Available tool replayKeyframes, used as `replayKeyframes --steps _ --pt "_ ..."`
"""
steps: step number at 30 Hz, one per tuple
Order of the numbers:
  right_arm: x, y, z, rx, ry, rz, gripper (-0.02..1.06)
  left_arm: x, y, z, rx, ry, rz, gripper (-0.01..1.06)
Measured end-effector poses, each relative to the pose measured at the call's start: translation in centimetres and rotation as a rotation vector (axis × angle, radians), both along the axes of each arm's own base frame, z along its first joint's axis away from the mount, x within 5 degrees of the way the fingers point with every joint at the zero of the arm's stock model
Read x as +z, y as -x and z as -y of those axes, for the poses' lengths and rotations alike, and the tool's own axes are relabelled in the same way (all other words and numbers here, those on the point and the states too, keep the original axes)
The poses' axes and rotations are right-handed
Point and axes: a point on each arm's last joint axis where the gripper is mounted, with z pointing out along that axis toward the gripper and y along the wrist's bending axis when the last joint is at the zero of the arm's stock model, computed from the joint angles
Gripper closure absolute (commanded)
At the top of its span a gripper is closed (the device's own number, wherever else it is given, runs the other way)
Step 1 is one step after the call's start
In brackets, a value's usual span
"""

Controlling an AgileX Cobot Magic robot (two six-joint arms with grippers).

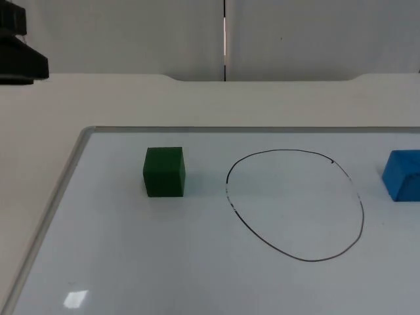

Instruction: Push the two cubes into the marked area.

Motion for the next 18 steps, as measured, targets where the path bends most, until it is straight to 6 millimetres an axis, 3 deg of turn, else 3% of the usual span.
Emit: replayKeyframes --steps 10,14,18 --pt "0.0 0.0 0.0 0.000 0.000 0.000 -0.01 -3.1 -1.5 0.4 -0.019 0.023 -0.068 0.88" --pt "0.0 0.0 0.0 0.000 0.000 0.000 -0.01 -4.5 -2.1 1.7 -0.056 0.011 -0.085 1.02" --pt "0.0 0.0 0.0 0.000 0.000 0.000 -0.01 -5.9 -2.5 2.3 -0.057 -0.027 -0.111 1.05"
